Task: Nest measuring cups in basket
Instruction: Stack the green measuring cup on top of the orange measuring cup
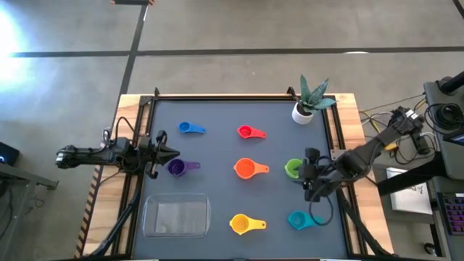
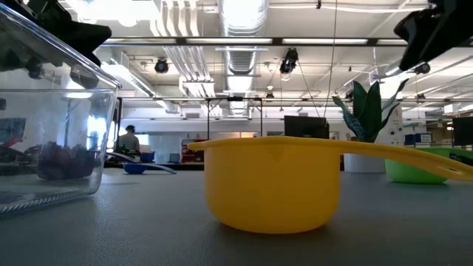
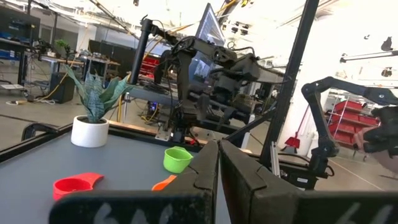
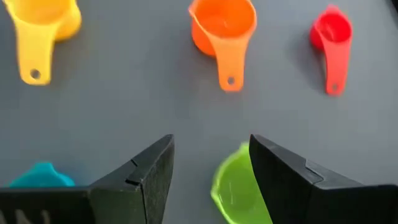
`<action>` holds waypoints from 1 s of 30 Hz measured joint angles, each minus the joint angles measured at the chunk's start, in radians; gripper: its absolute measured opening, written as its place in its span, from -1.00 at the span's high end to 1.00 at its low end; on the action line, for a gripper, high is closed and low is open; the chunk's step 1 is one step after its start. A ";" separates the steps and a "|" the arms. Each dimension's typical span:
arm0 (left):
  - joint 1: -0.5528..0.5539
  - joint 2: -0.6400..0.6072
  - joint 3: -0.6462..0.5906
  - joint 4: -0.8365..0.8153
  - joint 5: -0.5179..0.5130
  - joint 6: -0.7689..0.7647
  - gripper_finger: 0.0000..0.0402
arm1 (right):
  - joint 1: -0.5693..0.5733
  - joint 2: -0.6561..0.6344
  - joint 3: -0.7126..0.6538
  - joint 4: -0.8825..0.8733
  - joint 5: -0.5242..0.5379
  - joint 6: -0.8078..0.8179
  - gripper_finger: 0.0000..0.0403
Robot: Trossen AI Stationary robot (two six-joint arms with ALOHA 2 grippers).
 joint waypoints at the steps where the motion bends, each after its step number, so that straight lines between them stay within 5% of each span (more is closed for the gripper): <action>1: 0.000 0.000 0.000 0.000 0.000 0.000 1.00 | -0.014 0.000 0.000 -0.023 -0.016 0.018 0.01; 9: 0.000 0.000 0.000 0.000 0.000 0.000 1.00 | -0.096 0.001 0.000 -0.276 -0.154 0.127 -0.04; 16: 0.000 0.000 0.000 0.000 0.000 0.000 1.00 | -0.176 0.001 -0.001 -0.400 -0.236 0.098 -0.36; 22: 0.000 0.000 0.000 0.000 0.000 0.000 1.00 | -0.249 0.003 -0.030 -0.365 -0.235 0.010 -0.60; 30: 0.000 0.000 0.000 0.000 0.000 0.000 1.00 | -0.349 0.003 -0.144 -0.300 -0.294 -0.135 -0.66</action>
